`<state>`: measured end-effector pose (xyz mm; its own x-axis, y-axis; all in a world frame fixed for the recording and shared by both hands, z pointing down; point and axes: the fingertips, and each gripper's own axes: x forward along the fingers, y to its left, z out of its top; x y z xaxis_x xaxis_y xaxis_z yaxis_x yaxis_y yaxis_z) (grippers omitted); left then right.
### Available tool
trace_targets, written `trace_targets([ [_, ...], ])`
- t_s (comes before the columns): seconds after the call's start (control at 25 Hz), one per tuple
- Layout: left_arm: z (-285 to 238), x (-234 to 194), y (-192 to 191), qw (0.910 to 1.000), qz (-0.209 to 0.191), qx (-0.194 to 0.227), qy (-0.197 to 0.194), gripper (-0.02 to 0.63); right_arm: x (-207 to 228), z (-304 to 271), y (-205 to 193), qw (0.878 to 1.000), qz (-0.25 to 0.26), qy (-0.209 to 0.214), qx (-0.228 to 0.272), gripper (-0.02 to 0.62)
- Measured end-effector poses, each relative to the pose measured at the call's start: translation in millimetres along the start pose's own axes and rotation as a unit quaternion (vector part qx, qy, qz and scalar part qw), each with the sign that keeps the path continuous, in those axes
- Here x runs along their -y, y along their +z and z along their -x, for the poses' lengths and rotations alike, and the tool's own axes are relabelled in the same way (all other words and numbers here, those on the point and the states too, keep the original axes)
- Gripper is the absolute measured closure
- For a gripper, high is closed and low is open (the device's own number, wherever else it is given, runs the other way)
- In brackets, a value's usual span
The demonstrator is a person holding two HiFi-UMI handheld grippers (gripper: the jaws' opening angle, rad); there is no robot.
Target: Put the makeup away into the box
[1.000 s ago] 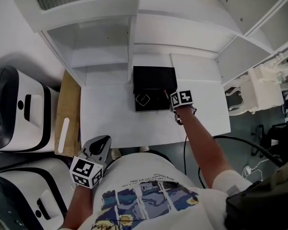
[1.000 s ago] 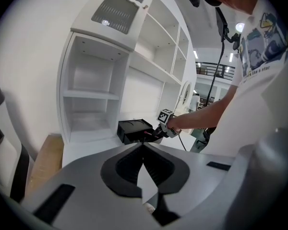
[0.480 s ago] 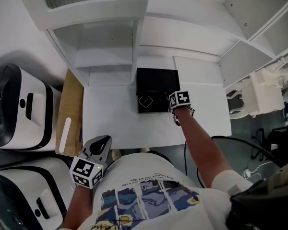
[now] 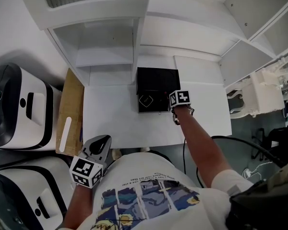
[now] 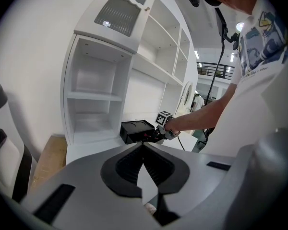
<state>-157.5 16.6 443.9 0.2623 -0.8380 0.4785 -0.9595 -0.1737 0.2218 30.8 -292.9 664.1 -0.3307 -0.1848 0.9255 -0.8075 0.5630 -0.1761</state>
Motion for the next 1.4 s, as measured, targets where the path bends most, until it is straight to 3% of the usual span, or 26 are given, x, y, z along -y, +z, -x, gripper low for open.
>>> trace_targets([
  [0.68, -4.8, 8.5, 1.3, 0.9999, -0.007, -0.004, -0.008, 0.592, -2.3, 12.6, 3.5, 0.999, -0.004, 0.023, 0.038, 0.529],
  [1.4, -44.7, 50.2, 14.1, 0.9982, -0.035, -0.025, -0.041, 0.592, -16.8, 72.4, -8.3, 0.984, -0.002, 0.121, 0.133, 0.560],
])
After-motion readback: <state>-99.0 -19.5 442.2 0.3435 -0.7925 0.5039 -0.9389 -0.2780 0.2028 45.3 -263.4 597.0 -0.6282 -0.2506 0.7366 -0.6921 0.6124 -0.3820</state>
